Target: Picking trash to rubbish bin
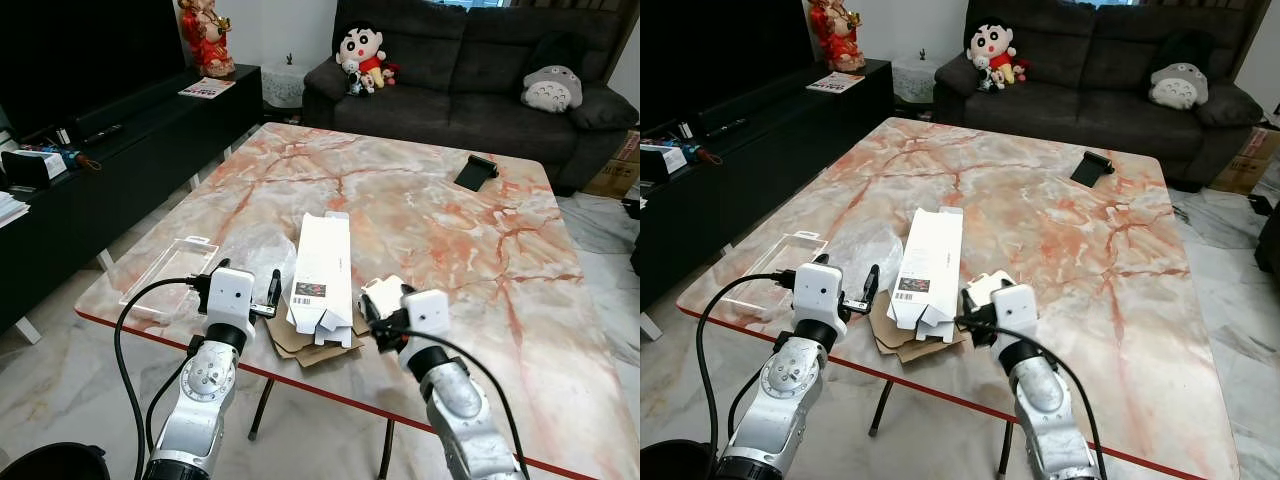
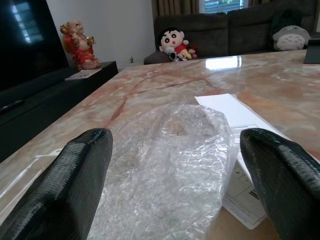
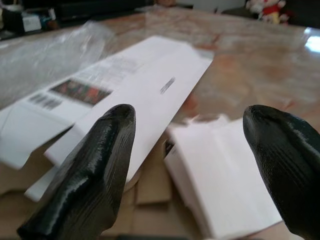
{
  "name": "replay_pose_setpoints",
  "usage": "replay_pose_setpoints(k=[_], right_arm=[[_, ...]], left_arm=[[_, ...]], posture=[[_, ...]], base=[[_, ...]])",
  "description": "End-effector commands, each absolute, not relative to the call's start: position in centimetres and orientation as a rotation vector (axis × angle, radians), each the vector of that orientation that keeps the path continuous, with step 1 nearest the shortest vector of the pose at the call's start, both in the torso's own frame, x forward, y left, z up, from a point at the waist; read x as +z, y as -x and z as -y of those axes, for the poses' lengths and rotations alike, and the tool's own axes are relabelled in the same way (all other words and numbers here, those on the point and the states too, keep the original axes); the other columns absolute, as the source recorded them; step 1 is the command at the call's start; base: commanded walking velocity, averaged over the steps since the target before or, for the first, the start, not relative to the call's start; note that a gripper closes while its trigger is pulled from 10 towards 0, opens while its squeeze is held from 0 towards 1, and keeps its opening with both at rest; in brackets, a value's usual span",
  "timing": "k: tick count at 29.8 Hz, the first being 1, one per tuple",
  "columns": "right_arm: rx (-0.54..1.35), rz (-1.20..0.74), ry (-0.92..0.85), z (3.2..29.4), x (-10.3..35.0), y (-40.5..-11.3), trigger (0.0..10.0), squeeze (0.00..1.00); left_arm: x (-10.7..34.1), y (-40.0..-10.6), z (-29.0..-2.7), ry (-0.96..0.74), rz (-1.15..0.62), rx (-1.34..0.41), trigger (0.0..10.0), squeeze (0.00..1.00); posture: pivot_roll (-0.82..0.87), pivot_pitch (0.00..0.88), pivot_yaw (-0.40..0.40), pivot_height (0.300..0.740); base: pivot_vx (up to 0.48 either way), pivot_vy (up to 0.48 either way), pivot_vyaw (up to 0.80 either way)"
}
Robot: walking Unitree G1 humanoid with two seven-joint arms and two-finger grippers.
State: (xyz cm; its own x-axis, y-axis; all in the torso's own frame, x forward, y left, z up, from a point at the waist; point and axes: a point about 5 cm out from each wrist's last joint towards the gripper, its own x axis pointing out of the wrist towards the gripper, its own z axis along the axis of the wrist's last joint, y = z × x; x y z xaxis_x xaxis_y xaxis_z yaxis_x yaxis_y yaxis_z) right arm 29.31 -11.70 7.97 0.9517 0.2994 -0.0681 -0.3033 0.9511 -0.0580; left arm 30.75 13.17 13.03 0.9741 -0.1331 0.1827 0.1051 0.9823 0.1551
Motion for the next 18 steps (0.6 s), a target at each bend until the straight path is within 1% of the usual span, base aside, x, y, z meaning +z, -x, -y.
replay_pose_setpoints(k=[1,10,18], right_arm=[[0.323,-0.064,0.108,11.6,7.7,-29.2,10.0,0.00],[0.366,-0.073,0.212,11.1,7.0,-29.0,10.0,0.00],[0.309,-0.079,0.241,12.1,6.6,-29.0,10.0,0.00]], left_arm=[[13.1,-30.8,-12.9,-0.138,0.192,-0.137,10.0,0.00],[13.2,-30.8,-12.9,-0.146,0.190,-0.141,10.0,0.00],[13.2,-30.8,-12.9,-0.154,0.185,-0.142,10.0,0.00]], posture=[[0.14,0.027,-0.044,0.740],[0.15,0.030,-0.043,0.740],[0.15,0.030,-0.043,0.740]], base=[[0.000,0.000,0.00],[0.000,0.000,0.00],[0.000,0.000,0.00]])
